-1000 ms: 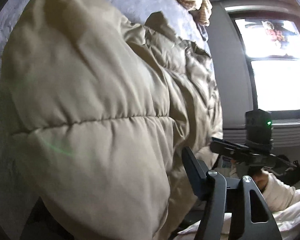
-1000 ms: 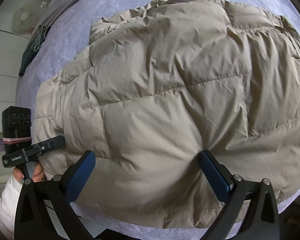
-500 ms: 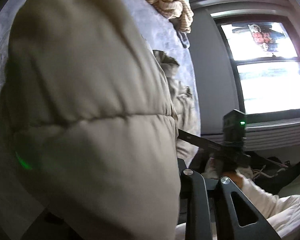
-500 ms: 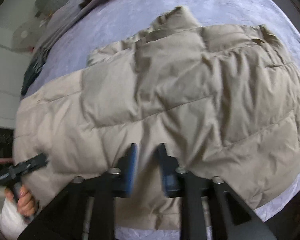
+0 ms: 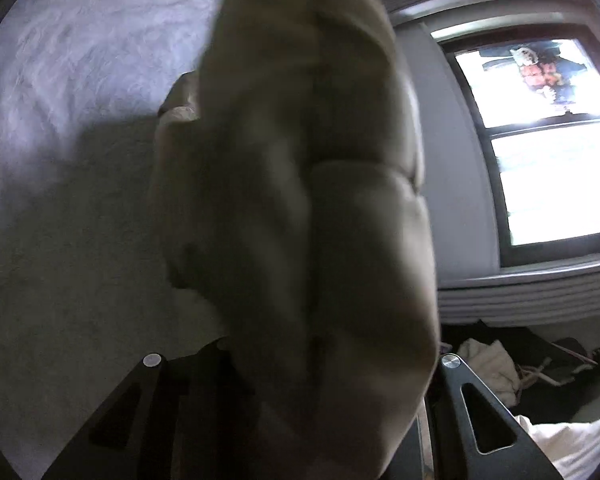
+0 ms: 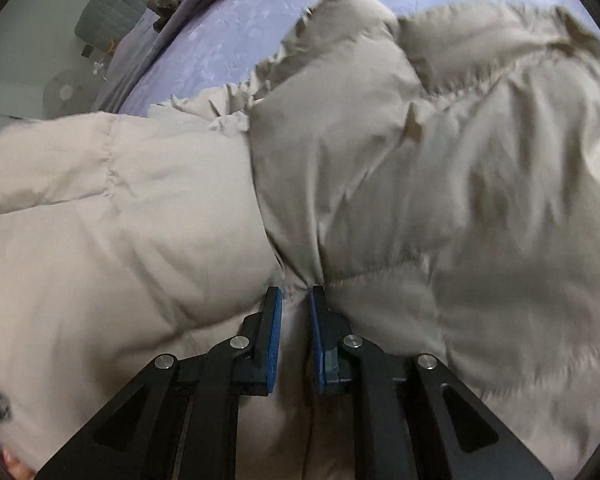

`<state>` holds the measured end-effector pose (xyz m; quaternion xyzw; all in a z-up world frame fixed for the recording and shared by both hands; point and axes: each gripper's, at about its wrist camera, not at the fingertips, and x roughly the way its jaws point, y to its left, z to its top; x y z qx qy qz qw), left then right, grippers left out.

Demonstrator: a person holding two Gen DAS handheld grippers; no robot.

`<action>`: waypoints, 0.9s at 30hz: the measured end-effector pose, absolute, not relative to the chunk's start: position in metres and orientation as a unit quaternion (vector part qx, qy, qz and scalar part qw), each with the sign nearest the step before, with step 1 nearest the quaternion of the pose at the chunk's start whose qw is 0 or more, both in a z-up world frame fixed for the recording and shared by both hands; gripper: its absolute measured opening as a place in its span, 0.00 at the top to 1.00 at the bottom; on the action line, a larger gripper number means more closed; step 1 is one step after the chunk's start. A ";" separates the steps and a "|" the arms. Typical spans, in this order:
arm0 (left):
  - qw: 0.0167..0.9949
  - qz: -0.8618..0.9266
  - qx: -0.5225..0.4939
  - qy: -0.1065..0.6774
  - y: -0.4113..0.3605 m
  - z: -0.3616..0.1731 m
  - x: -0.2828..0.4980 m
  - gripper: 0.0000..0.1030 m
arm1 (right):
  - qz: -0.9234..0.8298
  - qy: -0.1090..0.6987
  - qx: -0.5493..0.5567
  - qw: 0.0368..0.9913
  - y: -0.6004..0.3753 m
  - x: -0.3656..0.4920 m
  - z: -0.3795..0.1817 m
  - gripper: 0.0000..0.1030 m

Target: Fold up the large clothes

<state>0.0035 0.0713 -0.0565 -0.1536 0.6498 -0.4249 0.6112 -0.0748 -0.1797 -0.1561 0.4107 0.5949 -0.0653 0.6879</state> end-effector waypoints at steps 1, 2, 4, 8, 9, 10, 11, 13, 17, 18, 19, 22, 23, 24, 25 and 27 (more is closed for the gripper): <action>0.617 -0.418 -0.143 0.651 0.059 -0.054 -0.001 0.72 | -0.060 0.596 0.415 0.684 -0.182 -0.074 -0.161 0.89; 0.621 -0.413 -0.136 0.652 0.050 -0.052 -0.004 0.72 | -0.053 0.597 0.421 0.681 -0.186 -0.074 -0.166 0.92; 0.628 -0.398 -0.121 0.658 0.028 -0.051 -0.010 0.72 | -0.041 0.599 0.432 0.673 -0.193 -0.074 -0.176 0.95; 0.637 -0.379 -0.098 0.665 -0.011 -0.044 -0.014 0.72 | -0.018 0.592 0.467 0.656 -0.205 -0.079 -0.187 0.97; 0.636 -0.377 -0.093 0.666 -0.021 -0.041 -0.015 0.72 | -0.009 0.588 0.483 0.648 -0.211 -0.083 -0.187 0.97; 0.636 -0.377 -0.087 0.667 -0.034 -0.039 -0.017 0.72 | -0.005 0.585 0.491 0.645 -0.215 -0.086 -0.185 0.97; 0.637 -0.375 -0.080 0.669 -0.045 -0.037 -0.019 0.72 | -0.005 0.582 0.494 0.646 -0.221 -0.091 -0.182 0.97; 0.635 -0.372 -0.066 0.674 -0.071 -0.035 -0.022 0.72 | 0.001 0.565 0.507 0.651 -0.234 -0.108 -0.170 0.97; 0.624 -0.374 -0.041 0.685 -0.105 -0.044 -0.026 0.71 | -0.007 0.537 0.525 0.660 -0.268 -0.150 -0.147 0.94; 0.619 -0.377 -0.036 0.688 -0.113 -0.049 -0.027 0.71 | -0.013 0.528 0.532 0.661 -0.278 -0.165 -0.142 0.94; 0.616 -0.379 -0.032 0.690 -0.114 -0.051 -0.033 0.70 | -0.018 0.523 0.538 0.661 -0.285 -0.175 -0.139 0.94; 0.598 -0.395 -0.025 0.697 -0.137 -0.069 -0.037 0.51 | -0.031 0.512 0.549 0.660 -0.301 -0.203 -0.133 0.94; 0.596 -0.395 -0.020 0.699 -0.144 -0.074 -0.039 0.44 | -0.033 0.511 0.551 0.659 -0.306 -0.210 -0.133 0.94; 0.593 -0.402 -0.016 0.698 -0.152 -0.078 -0.042 0.37 | -0.035 0.510 0.553 0.658 -0.311 -0.219 -0.132 0.94; 0.589 -0.412 -0.010 0.695 -0.158 -0.083 -0.045 0.36 | -0.037 0.509 0.555 0.657 -0.314 -0.223 -0.132 0.94; 0.585 -0.425 -0.001 0.691 -0.163 -0.089 -0.047 0.30 | -0.041 0.508 0.557 0.656 -0.320 -0.234 -0.131 0.94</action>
